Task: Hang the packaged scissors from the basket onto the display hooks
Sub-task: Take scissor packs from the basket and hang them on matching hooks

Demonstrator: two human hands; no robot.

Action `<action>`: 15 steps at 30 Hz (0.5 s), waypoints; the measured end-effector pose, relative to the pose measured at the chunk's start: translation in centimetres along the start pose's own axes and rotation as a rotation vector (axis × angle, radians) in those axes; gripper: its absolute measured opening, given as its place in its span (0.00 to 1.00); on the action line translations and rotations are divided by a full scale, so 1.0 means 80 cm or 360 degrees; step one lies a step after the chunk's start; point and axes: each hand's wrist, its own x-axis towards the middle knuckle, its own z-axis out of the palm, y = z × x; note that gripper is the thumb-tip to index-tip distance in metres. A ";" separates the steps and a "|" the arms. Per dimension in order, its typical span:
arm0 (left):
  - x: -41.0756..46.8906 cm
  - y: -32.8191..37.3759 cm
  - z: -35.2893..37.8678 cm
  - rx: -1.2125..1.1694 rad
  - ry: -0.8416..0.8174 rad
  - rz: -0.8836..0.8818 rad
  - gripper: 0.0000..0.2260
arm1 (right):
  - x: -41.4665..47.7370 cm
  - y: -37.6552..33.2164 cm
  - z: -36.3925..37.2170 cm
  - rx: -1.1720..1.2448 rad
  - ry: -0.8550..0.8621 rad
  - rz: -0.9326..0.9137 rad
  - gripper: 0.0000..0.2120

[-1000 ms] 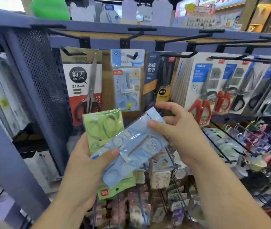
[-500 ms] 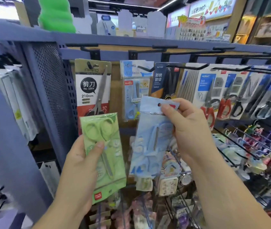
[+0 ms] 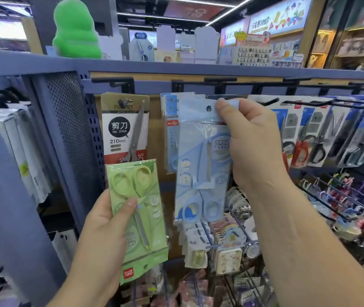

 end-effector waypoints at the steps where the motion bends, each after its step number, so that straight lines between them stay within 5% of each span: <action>1: 0.001 0.000 0.000 0.0000 -0.0005 0.0000 0.12 | 0.000 0.001 0.000 0.0004 0.0004 -0.0014 0.13; 15: 0.012 0.002 -0.003 -0.0056 -0.0044 0.0024 0.12 | 0.016 0.006 0.007 -0.0202 0.0110 -0.0218 0.20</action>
